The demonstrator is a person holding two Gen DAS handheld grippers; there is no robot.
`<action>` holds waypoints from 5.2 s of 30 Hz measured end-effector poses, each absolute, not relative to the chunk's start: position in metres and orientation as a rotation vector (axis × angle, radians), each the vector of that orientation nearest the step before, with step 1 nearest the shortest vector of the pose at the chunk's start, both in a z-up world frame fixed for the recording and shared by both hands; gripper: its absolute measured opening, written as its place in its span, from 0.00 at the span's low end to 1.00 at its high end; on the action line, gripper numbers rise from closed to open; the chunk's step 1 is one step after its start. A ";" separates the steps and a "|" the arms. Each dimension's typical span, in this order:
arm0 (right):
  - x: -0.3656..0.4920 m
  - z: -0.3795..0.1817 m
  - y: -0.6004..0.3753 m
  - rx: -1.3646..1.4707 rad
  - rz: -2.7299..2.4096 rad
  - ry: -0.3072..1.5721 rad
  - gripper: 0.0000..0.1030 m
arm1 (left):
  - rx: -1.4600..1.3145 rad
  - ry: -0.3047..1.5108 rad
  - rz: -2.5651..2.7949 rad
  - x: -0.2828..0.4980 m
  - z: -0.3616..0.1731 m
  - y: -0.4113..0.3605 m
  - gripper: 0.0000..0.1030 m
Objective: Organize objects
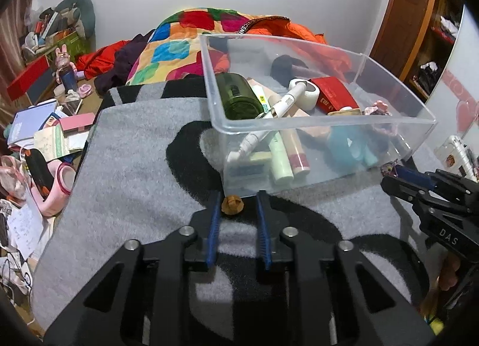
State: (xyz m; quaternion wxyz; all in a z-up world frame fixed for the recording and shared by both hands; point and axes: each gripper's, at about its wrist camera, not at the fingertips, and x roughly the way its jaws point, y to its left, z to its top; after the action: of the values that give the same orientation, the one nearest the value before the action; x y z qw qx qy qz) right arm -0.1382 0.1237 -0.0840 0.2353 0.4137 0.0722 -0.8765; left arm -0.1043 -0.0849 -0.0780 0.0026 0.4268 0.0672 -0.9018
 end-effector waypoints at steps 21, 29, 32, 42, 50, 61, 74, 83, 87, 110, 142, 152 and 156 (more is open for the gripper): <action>-0.120 -0.036 0.139 0.960 -2.440 0.094 0.23 | 1.205 0.211 -2.995 -0.073 -0.034 -0.052 0.11; -0.120 -0.004 0.144 0.853 -2.485 0.087 0.23 | 1.109 0.169 -3.053 -0.077 -0.002 -0.043 0.11; -0.124 0.006 0.145 0.822 -2.499 0.090 0.23 | 1.073 0.160 -3.073 -0.080 0.010 -0.041 0.11; -0.145 0.027 0.140 0.763 -2.528 0.086 0.23 | 1.032 0.181 -3.078 -0.107 0.021 -0.042 0.11; -0.169 0.000 0.126 0.867 -2.497 0.120 0.23 | 1.123 0.219 -3.034 -0.134 -0.001 -0.043 0.11; -0.181 -0.026 0.118 0.959 -2.444 0.154 0.31 | 1.215 0.217 -3.012 -0.151 -0.018 -0.040 0.12; -0.168 -0.015 0.127 0.912 -2.447 0.128 0.44 | 1.166 0.226 -3.037 -0.138 -0.006 -0.040 0.21; -0.147 -0.001 0.137 0.834 -2.459 0.115 0.63 | 1.073 0.178 -3.043 -0.114 0.006 -0.039 0.58; -0.134 0.004 0.142 0.780 -2.498 0.128 0.75 | 1.027 0.134 -3.043 -0.101 0.012 -0.036 0.73; -0.106 -0.004 0.154 0.779 -2.517 0.118 0.85 | 1.030 0.187 -3.042 -0.067 0.001 -0.030 0.88; -0.094 -0.003 0.156 0.783 -2.511 0.116 0.85 | 0.995 0.201 -3.045 -0.056 0.006 -0.029 0.88; -0.095 -0.004 0.157 0.785 -2.510 0.109 0.85 | 0.995 0.210 -3.040 -0.056 0.005 -0.029 0.88; -0.094 -0.004 0.157 0.786 -2.509 0.108 0.85 | 1.007 0.235 -3.038 -0.056 0.004 -0.031 0.88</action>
State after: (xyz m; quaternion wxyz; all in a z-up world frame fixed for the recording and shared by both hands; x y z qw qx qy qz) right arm -0.0941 0.1568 -0.0042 0.2522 0.2890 0.0396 -0.9227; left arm -0.0557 -0.0306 0.0036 -0.0340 0.3135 0.0732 -0.9461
